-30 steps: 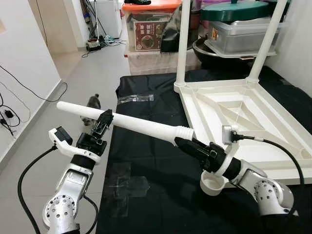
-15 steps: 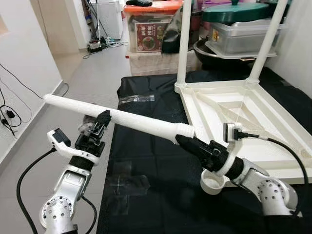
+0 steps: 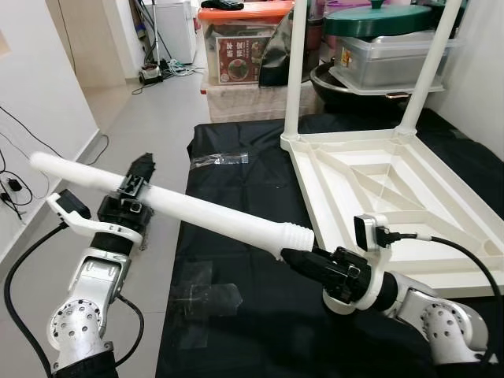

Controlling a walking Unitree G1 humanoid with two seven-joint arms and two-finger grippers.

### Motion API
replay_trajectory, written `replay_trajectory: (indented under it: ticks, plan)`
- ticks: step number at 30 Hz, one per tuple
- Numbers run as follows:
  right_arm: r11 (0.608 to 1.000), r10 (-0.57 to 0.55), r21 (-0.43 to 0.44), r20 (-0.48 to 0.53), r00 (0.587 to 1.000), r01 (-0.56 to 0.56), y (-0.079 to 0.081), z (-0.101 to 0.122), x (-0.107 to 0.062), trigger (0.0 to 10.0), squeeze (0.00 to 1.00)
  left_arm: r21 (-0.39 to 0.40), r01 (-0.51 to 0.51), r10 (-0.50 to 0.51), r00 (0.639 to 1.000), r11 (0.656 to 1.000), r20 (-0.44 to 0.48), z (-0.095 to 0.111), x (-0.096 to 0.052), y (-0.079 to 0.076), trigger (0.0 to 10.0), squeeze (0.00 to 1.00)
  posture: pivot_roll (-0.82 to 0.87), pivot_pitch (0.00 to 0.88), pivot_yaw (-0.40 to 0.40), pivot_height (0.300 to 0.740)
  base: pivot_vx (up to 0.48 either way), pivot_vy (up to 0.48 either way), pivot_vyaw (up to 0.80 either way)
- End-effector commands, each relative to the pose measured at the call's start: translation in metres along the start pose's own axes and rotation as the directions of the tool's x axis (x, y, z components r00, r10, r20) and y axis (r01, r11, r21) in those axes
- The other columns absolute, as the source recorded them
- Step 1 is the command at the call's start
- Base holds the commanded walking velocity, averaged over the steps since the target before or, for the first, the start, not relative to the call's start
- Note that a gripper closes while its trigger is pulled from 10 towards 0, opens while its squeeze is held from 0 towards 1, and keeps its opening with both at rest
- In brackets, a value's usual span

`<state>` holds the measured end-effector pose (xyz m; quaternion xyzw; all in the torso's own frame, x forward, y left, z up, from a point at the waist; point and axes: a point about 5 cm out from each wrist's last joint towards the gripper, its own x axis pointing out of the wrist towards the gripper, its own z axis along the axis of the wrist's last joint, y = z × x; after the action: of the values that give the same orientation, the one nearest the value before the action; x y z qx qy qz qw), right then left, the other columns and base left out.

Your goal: Building children table

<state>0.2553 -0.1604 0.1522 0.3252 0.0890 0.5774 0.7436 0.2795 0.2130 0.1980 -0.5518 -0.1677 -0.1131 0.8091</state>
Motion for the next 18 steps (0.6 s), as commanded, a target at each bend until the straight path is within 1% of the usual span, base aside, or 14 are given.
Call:
replay_trajectory:
  ticks: [1, 3, 4, 5, 9, 15, 16, 17, 18]
  plan:
    - [1.0, 0.021, -0.003, -0.013, 1.0, -0.021, 0.002, 0.0, 0.001, 0.0, 0.0, 0.029, -0.01, 0.009, 0.999, 1.0, 0.034, 0.008, -0.005, 0.003, 0.0, 0.0, -0.03, 0.0, 0.008, 0.74, 0.0, 0.0, 0.0]
    - [1.0, 0.021, -0.003, -0.013, 1.0, -0.021, 0.002, 0.0, 0.001, 0.0, 0.0, 0.029, -0.01, 0.009, 0.999, 1.0, 0.034, 0.008, -0.005, 0.003, 0.0, 0.0, -0.03, 0.0, 0.008, 0.74, 0.0, 0.0, 0.0]
    - [1.0, 0.017, -0.011, -0.014, 1.0, -0.017, 0.002, 0.001, 0.0, 0.0, 0.0, 0.048, -0.028, 0.025, 0.998, 0.998, 0.065, 0.016, -0.011, 0.004, 0.0, 0.0, -0.03, 0.0, 0.006, 0.74, 0.0, 0.0, 0.0]
    - [1.0, 0.014, -0.014, -0.014, 1.0, -0.015, 0.001, 0.001, -0.001, 0.0, 0.0, 0.055, -0.035, 0.03, 0.997, 0.998, 0.074, 0.019, -0.013, 0.004, 0.0, 0.0, -0.03, 0.0, 0.006, 0.74, 0.0, 0.0, 0.0]
    - [1.0, 0.004, -0.019, -0.01, 1.0, -0.004, -0.001, 0.002, -0.002, 0.0, 0.0, 0.076, -0.049, 0.043, 0.996, 0.996, 0.071, 0.022, -0.015, 0.005, 0.0, 0.0, -0.02, 0.0, 0.002, 0.74, 0.0, 0.0, 0.0]
    - [0.999, -0.013, -0.033, -0.002, 1.0, 0.013, -0.005, 0.004, 0.001, 0.0, 0.0, 0.086, -0.072, 0.067, 0.996, 0.994, 0.064, 0.018, -0.014, 0.009, 0.0, 0.0, -0.02, 0.0, 0.003, 0.74, 0.0, 0.0, 0.0]
    - [0.997, -0.06, -0.043, -0.001, 0.998, 0.06, -0.01, 0.005, 0.003, 0.5, 0.0, 0.089, -0.076, 0.071, 0.996, 0.993, 0.059, 0.016, -0.013, 0.008, 0.0, 0.0, -0.02, 0.0, 0.002, 0.74, 0.0, 0.0, 0.0]
    - [0.997, -0.06, -0.043, -0.001, 0.998, 0.06, -0.01, 0.005, 0.003, 0.5, 0.0, 0.089, -0.076, 0.071, 0.996, 0.993, 0.059, 0.016, -0.013, 0.008, 0.0, 0.0, -0.02, 0.0, 0.002, 0.74, 0.0, 0.0, 0.0]
    - [0.991, -0.121, -0.056, 0.006, 0.993, 0.121, -0.017, 0.005, 0.005, 10.0, 0.0, 0.089, -0.075, 0.071, 0.996, 0.993, 0.056, 0.013, -0.011, 0.007, 0.0, 0.0, -0.02, 0.0, 0.0, 0.74, 0.0, 0.0, 0.0]
